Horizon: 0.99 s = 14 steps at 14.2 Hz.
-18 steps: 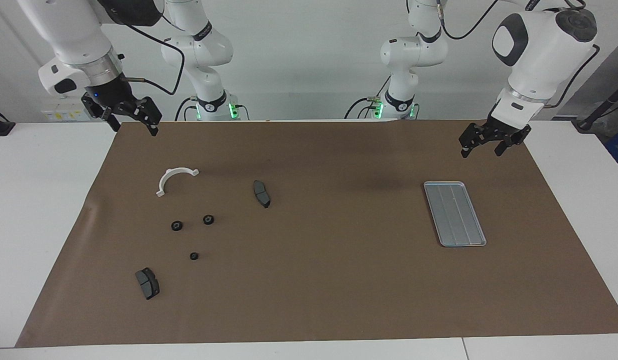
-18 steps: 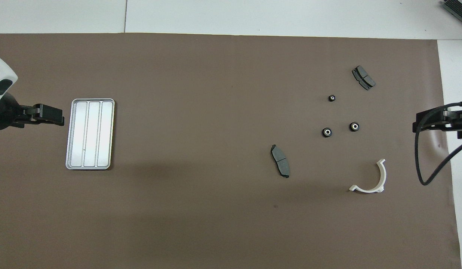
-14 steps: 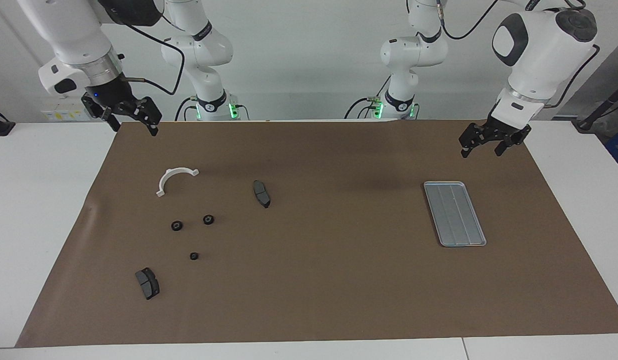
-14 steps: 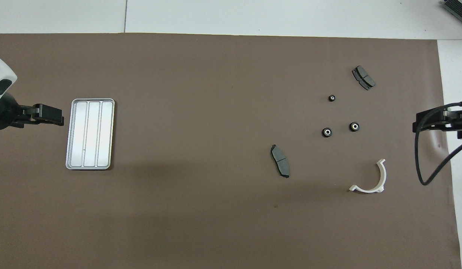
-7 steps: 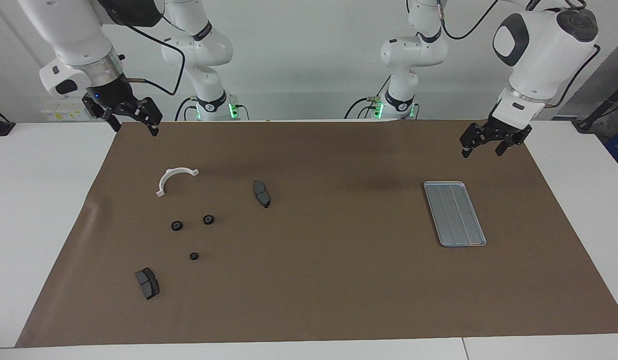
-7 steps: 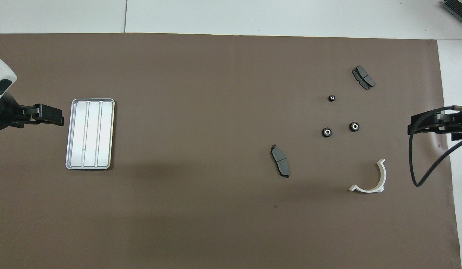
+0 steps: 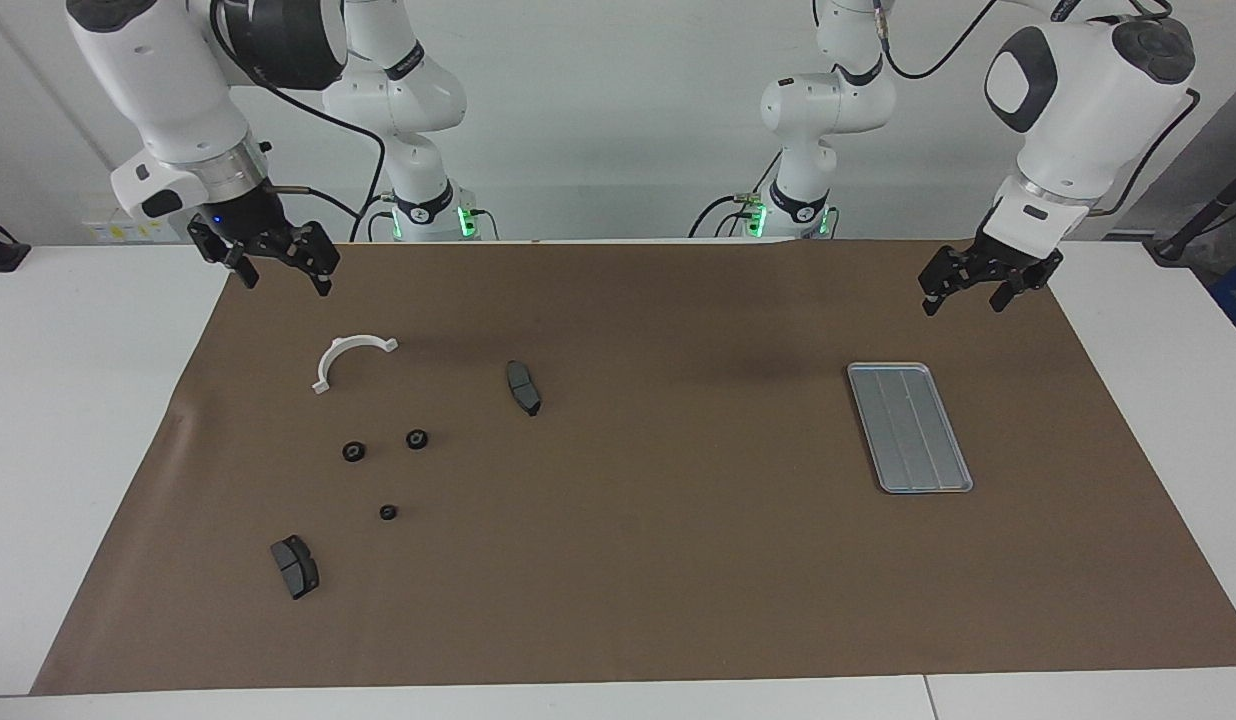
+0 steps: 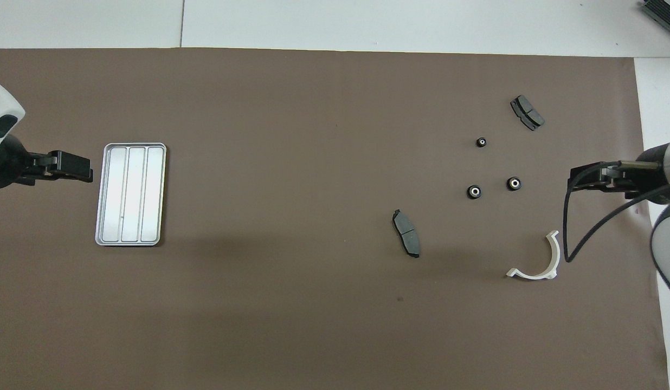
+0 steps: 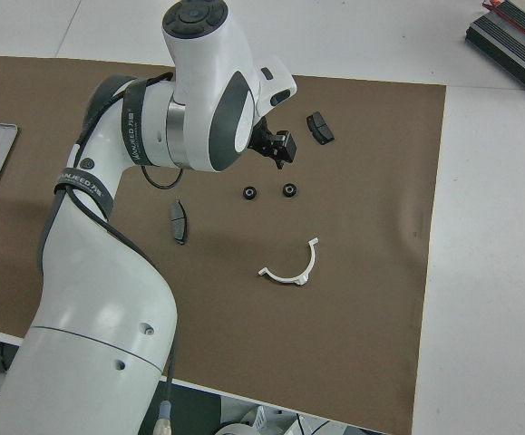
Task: Pick bearing gear from pile to tray
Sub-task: 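Reach the right gripper to the black gear farthest from the robot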
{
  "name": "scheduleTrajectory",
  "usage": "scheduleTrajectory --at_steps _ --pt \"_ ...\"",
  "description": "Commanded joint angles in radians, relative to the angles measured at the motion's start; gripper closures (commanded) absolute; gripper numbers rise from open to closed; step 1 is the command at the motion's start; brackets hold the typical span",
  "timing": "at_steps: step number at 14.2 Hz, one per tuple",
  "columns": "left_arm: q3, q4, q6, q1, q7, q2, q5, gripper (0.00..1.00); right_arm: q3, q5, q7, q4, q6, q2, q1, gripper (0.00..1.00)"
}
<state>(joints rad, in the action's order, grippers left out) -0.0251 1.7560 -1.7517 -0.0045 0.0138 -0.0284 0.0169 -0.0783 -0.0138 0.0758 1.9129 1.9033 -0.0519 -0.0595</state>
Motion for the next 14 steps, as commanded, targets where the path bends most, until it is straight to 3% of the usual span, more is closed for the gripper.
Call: scheduleTrajectory --at_steps 1,5,8,14 --pt "-0.001 0.028 -0.012 -0.005 -0.001 -0.025 -0.018 0.0 0.002 -0.029 -0.083 0.05 0.117 0.07 0.006 0.0" --pt "-0.001 0.028 -0.012 -0.005 0.0 -0.025 -0.018 0.0 0.002 -0.031 -0.153 0.084 0.221 0.133 0.009 0.0" --pt "0.001 0.028 -0.014 -0.003 -0.003 -0.025 -0.018 0.0 0.003 -0.031 -0.145 0.072 0.382 0.233 0.003 0.0" --pt "0.001 0.028 -0.012 0.001 -0.005 -0.025 -0.018 0.0 0.02 -0.103 -0.126 -0.173 0.424 0.466 -0.017 0.0"
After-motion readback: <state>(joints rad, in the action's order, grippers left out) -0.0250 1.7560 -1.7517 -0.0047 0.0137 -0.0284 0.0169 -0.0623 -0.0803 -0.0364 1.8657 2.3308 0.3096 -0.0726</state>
